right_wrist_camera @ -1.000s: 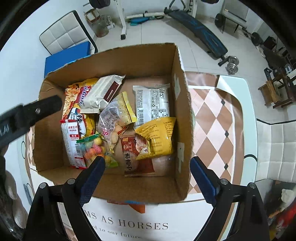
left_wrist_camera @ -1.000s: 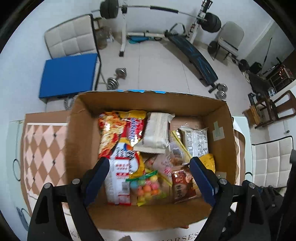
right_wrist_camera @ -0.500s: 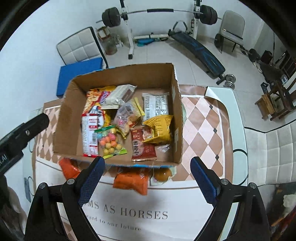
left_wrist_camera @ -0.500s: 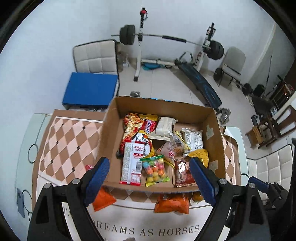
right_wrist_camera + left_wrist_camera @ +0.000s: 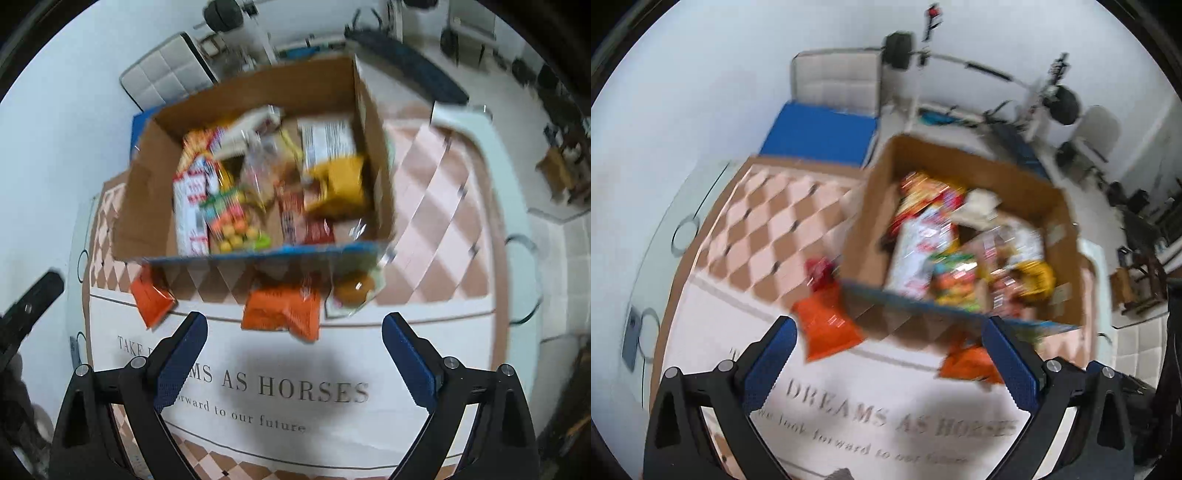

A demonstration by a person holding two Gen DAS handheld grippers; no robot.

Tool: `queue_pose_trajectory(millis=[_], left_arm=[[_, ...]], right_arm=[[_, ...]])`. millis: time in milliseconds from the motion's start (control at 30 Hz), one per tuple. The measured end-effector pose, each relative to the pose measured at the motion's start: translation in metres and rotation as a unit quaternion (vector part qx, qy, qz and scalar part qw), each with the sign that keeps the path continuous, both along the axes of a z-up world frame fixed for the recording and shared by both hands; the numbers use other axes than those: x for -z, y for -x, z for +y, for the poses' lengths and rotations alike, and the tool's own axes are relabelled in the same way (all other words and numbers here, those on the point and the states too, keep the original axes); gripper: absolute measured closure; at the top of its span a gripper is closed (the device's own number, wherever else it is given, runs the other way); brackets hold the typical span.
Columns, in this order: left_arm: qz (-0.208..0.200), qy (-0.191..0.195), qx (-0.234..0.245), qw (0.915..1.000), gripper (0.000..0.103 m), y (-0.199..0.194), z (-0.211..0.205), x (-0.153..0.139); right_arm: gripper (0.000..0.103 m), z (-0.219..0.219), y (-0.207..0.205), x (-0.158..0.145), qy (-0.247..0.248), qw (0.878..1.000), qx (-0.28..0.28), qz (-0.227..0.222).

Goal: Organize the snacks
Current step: 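Grasp the orange-red bag with the left tool while the right tool grasps the orange pouch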

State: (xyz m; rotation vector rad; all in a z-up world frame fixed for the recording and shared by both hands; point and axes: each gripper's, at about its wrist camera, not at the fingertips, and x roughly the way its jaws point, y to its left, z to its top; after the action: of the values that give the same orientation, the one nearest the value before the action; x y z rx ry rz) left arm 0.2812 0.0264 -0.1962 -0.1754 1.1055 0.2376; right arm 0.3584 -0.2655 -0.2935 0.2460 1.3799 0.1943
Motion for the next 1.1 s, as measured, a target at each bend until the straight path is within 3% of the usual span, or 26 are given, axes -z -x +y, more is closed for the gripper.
queue_pose_trajectory(millis=[233,433,567,733,967,1100], left_arm=[[0.055,-0.011,-0.054,0.997,0.0,0.017,0.051,0.062],[0.102,0.0,-0.059,0.993,0.0,0.012,0.087,0.104],[0.118,0.027,-0.064,0.9906,0.0,0.0,0.104,0.119],[0.143,0.088,-0.077,0.9829,0.0,-0.022,0.114,0.143],[0.172,0.14,-0.097,0.9702,0.0,-0.042,0.117,0.178],[0.179,0.144,-0.094,0.9688,0.0,-0.042,0.116,0.184]], right_arm=[[0.005,0.031,-0.008,0.081,0.004,0.999,0.011,0.047],[0.005,0.058,-0.018,0.122,0.042,0.997,0.017,0.061],[0.008,0.069,-0.019,0.138,0.052,0.996,0.024,0.072],[0.022,0.083,-0.014,0.145,0.057,0.995,0.028,0.078],[0.026,0.094,-0.001,0.147,0.064,0.994,0.029,0.08],[0.026,0.098,0.013,0.149,0.062,0.994,0.021,0.092]])
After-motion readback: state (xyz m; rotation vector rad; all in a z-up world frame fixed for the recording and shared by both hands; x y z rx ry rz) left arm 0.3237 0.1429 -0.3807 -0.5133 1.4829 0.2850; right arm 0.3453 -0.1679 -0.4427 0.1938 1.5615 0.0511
